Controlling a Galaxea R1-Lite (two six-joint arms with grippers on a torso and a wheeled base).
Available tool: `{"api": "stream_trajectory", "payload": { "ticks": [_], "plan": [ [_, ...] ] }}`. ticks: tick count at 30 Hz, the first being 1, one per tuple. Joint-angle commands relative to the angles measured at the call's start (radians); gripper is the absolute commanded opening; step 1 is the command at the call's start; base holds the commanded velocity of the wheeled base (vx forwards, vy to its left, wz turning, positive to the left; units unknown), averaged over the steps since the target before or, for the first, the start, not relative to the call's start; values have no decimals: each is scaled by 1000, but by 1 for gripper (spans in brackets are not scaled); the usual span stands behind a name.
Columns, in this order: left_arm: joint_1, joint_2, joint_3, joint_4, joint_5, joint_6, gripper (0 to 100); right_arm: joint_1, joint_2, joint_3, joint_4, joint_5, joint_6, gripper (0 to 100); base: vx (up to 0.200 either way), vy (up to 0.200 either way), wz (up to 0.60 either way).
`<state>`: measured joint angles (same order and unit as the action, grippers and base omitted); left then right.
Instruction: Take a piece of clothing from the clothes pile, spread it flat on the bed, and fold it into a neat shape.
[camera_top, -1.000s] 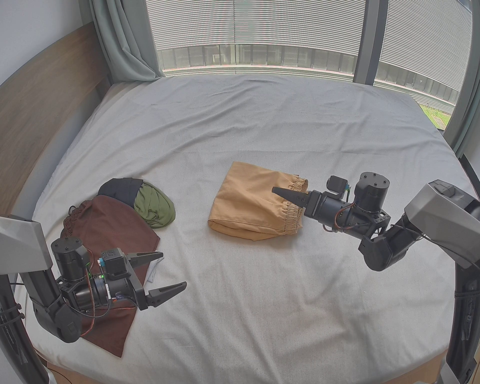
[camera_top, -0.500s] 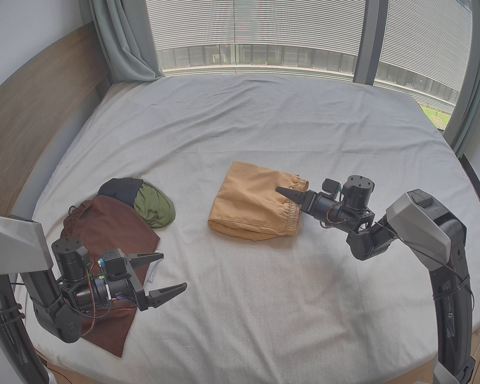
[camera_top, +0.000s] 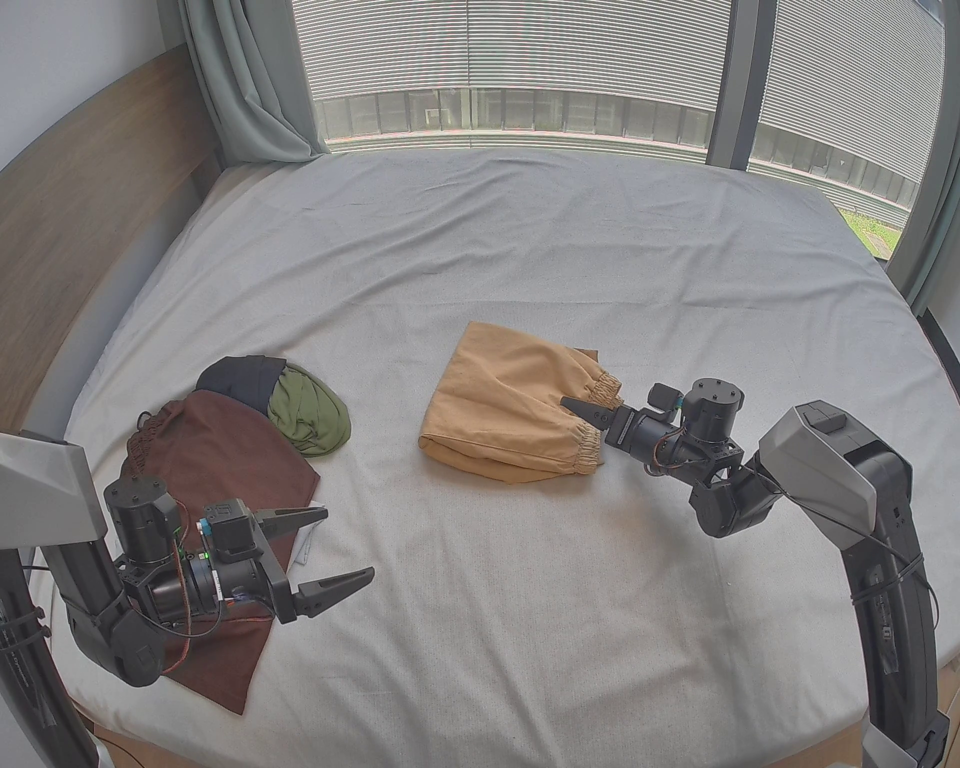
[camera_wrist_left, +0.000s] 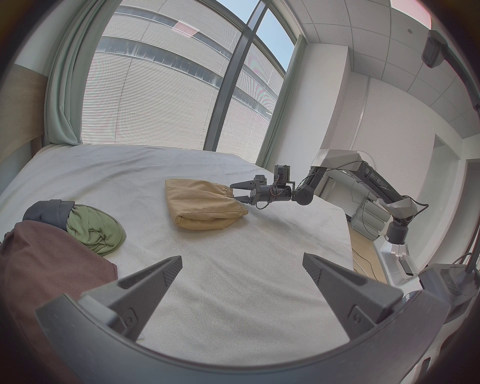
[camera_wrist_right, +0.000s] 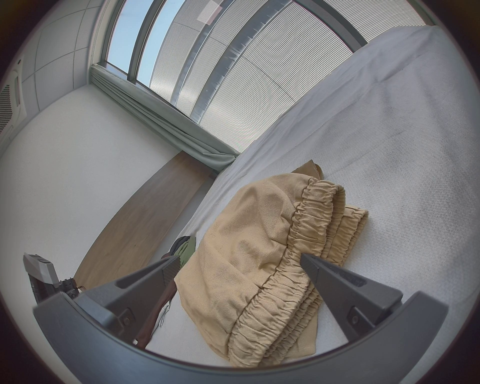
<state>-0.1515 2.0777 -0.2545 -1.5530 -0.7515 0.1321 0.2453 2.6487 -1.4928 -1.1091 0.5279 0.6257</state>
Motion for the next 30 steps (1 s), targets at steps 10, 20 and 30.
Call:
{"api": "stream_trajectory", "payload": {
  "ticks": [10, 20, 30],
  "plan": [
    [-8, -13, -3, -2, -6, -5, 100, 55, -299, 286, -90, 0, 0, 100, 0, 0, 0],
    [-46, -214, 83, -1, -3, -11, 100, 137, -575, 724, -222, -17, -98, 100, 0, 0, 0],
    [-152, -281, 225, 1, -6, -14, 100, 190, -602, 868, -324, -174, -264, 100, 0, 0, 0]
  ]
}}
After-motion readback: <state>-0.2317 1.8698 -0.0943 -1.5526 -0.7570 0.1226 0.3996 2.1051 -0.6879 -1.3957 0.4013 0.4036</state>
